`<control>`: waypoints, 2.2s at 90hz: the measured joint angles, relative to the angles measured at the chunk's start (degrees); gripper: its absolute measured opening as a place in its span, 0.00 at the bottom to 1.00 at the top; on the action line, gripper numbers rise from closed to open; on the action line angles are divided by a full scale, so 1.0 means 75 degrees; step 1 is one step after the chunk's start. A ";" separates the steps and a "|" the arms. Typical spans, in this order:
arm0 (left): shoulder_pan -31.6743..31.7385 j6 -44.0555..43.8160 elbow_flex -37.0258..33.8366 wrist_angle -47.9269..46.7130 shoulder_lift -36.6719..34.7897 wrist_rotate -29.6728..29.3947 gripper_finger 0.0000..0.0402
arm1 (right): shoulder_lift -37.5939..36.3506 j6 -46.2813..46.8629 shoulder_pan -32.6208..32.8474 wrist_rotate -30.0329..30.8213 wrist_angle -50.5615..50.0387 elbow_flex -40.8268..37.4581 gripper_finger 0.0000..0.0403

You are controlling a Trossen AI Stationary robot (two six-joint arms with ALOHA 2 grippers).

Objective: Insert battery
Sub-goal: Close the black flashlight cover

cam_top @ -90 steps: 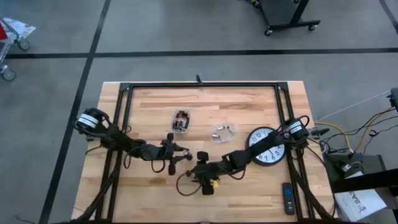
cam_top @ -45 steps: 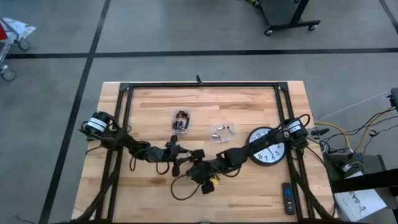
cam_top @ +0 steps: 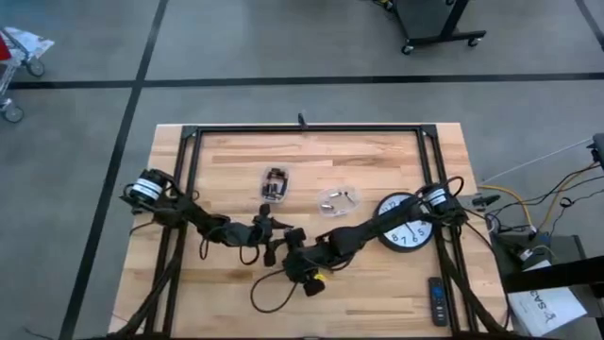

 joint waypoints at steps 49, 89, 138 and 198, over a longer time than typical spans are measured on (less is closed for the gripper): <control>0.0354 0.0178 -0.0015 -0.0309 0.0006 -0.0018 0.34 | 0.0465 -0.0064 -0.0207 -0.0199 -0.0505 0.0600 0.53; 0.0368 -0.0480 -0.0033 -0.1294 -0.0047 -0.0018 0.33 | 0.1970 -0.0183 -0.0233 -0.0101 -0.2220 0.2614 0.50; 0.0368 -0.0454 -0.0036 -0.1250 -0.0055 0.0002 0.33 | 0.1929 0.0432 -0.0223 -0.0081 -0.2619 0.2616 0.35; 0.0365 -0.0462 -0.0038 -0.1241 -0.0055 0.0017 0.30 | 0.0952 0.2004 0.0016 -0.0013 -0.2359 0.1098 0.01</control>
